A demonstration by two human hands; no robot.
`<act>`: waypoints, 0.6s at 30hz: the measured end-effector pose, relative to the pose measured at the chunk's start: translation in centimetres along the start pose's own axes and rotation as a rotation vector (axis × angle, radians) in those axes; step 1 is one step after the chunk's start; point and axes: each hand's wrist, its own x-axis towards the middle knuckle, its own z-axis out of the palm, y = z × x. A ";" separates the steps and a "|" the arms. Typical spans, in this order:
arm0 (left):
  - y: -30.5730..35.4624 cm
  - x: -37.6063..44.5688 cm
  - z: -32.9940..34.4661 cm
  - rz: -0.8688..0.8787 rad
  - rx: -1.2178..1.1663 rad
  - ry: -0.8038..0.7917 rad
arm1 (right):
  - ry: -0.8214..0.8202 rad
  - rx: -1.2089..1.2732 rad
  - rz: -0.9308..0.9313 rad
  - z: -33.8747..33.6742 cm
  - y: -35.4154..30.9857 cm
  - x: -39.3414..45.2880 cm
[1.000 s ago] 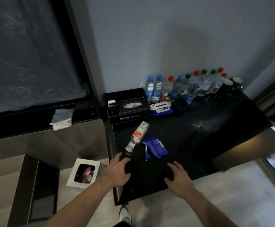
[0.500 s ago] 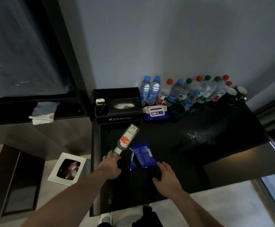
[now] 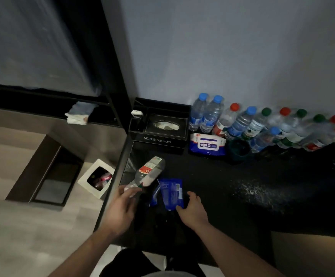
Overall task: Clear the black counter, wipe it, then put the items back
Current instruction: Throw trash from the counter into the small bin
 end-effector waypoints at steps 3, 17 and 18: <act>1.5 -2.6 -1.1 -0.060 -0.118 0.112 | -0.009 0.013 0.056 0.0 -1.0 1.1; 1.2 -6.9 -5.1 -0.114 -0.276 0.437 | 0.074 0.098 0.049 1.0 -1.3 1.0; 0.5 -7.3 -5.6 -0.120 -0.261 0.461 | 0.095 0.145 0.051 1.4 -1.3 0.7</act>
